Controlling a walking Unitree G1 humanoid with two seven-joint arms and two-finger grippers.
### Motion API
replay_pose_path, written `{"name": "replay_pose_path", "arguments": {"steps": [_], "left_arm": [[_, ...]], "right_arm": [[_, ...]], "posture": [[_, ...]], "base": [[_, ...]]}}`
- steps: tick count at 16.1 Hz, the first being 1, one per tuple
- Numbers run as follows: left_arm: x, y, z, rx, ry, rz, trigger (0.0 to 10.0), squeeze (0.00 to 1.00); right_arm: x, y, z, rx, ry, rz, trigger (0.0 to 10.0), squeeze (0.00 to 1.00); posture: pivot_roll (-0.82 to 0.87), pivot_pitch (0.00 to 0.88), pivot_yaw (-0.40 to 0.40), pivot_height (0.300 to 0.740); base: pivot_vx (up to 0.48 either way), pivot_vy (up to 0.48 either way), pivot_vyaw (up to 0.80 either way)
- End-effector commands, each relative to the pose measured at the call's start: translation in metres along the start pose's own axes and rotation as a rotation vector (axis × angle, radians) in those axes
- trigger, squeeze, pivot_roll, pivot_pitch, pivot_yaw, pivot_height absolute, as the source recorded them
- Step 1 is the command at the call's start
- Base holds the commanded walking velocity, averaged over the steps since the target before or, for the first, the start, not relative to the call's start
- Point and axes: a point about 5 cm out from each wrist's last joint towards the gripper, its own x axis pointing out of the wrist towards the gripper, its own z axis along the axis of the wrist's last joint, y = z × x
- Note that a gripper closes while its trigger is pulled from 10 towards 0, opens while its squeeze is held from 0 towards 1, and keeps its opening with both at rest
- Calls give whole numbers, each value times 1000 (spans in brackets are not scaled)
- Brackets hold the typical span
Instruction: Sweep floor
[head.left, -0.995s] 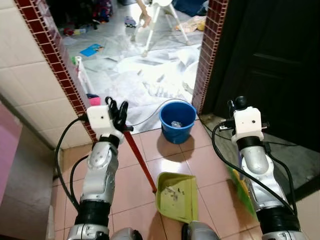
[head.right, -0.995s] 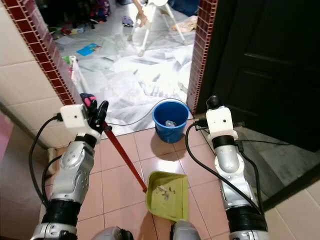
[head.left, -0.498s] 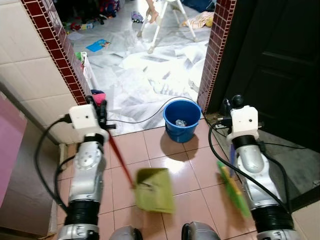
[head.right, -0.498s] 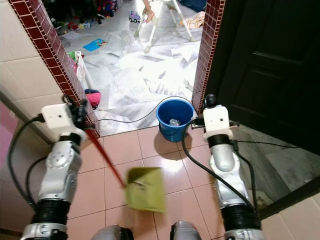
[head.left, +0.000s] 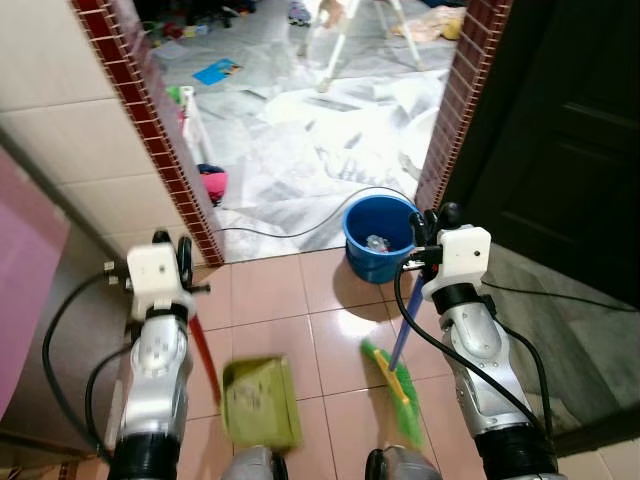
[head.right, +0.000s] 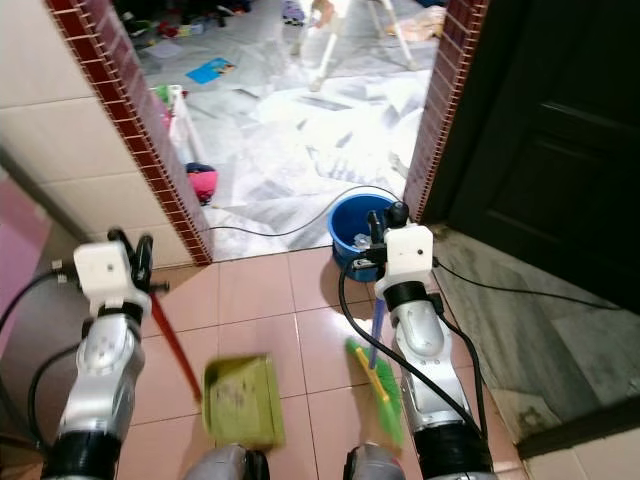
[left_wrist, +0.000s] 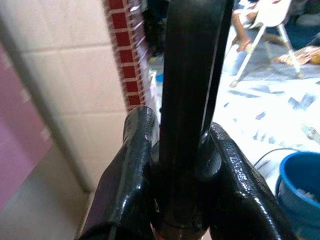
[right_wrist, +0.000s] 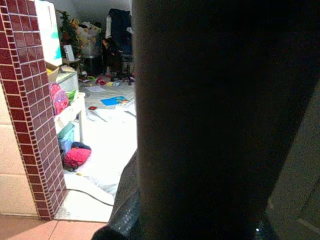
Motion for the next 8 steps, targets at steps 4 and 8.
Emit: {"name": "replay_pose_path", "arguments": {"steps": [4, 8], "left_arm": [[0, -5, 9, -47, -48, -39, 10000, 0], [2, -6, 12, -70, -60, -53, 10000, 0]], "right_arm": [[-9, -8, 2, -58, -16, -46, 10000, 0], [-16, -13, -3, -114, 10, -78, 10000, 0]], "posture": [[-62, 0, 52, 740], [-63, 0, 40, 740]], "base": [[0, 0, 0], [0, 0, 0]]}}
